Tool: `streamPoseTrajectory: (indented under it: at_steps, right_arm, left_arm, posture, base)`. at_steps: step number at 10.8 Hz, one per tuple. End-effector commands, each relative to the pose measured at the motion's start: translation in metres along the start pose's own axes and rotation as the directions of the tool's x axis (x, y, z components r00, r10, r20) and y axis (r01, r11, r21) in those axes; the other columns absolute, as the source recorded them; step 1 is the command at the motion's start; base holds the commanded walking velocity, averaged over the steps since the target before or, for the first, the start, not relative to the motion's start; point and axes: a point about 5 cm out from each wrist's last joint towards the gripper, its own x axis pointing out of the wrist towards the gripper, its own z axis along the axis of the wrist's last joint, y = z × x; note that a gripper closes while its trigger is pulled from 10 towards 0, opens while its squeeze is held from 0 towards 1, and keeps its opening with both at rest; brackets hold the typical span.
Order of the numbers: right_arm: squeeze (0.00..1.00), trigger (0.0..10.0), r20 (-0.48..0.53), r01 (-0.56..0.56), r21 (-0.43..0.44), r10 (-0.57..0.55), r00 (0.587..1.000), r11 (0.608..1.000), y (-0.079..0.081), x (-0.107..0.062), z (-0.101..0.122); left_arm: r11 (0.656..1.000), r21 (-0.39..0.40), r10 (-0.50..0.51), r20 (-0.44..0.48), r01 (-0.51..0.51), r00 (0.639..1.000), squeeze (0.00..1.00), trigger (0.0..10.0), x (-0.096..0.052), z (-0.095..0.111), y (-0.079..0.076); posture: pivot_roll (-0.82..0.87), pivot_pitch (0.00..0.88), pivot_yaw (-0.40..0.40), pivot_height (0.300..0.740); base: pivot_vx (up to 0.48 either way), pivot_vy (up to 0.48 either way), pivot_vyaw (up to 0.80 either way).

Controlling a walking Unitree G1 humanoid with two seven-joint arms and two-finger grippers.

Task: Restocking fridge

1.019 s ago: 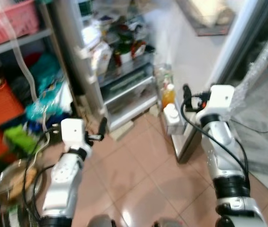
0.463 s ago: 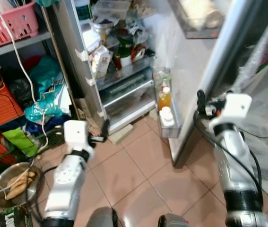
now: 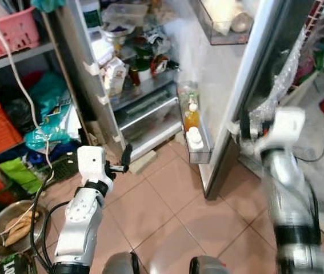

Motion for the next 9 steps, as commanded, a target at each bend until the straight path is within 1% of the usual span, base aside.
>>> streamPoseTrajectory:
  at_steps: [1,3,5,6,7,8,9]
  right_arm:
    - [0.0,10.0,-0.003,-0.003,0.01,0.003,1.0,1.0,0.0,0.006,0.0]
    - [0.0,10.0,0.001,-0.026,0.028,0.026,1.0,0.999,0.007,0.029,0.005]
    - [0.0,10.0,0.012,-0.067,0.069,0.066,0.998,0.995,0.014,0.04,0.009]
    - [0.0,10.0,0.027,-0.116,0.116,0.114,0.993,0.986,0.022,0.043,0.012]
    - [0.0,10.0,0.047,-0.187,0.177,0.182,0.982,0.966,0.032,0.042,0.013]
    - [0.0,10.0,0.059,-0.265,0.248,0.259,0.964,0.932,0.044,0.038,0.012]
    - [0.0,10.0,0.068,-0.315,0.306,0.309,0.949,0.898,0.052,0.035,0.012]
  left_arm:
    - [1.0,0.011,0.005,-0.011,-0.005,1.0,0.0,10.0,-0.001,0.0,0.003]
    - [1.0,0.015,0.017,-0.016,-0.016,1.0,0.0,10.0,-0.003,-0.001,0.004]
    - [1.0,0.019,0.023,-0.021,-0.023,1.0,0.0,10.0,-0.005,-0.002,0.006]
    - [1.0,0.02,0.021,-0.025,-0.021,0.999,0.0,10.0,-0.006,-0.002,0.006]
    - [1.0,0.02,0.015,-0.031,-0.014,0.999,0.0,10.0,-0.006,-0.003,0.005]
    - [1.0,0.019,0.008,-0.038,-0.007,0.999,0.0,10.0,-0.006,-0.004,0.005]
    - [1.0,0.018,0.005,-0.04,-0.004,0.999,0.0,10.0,-0.006,-0.004,0.004]
  posture:
    - [0.07,0.078,0.037,0.74]
    - [0.09,0.082,0.03,0.74]
    - [0.09,0.084,0.031,0.74]
    - [0.09,0.085,0.031,0.74]
    - [0.09,0.087,0.033,0.74]
    - [0.08,0.089,0.035,0.74]
    - [0.08,0.091,0.036,0.74]
  base:
    - [0.0,0.0,0.0]
    - [0.0,0.0,0.0]
    - [0.0,0.0,0.0]
    - [0.0,0.0,0.0]
    - [0.0,0.0,0.0]
    - [0.0,0.0,0.0]
    - [0.0,0.0,0.0]
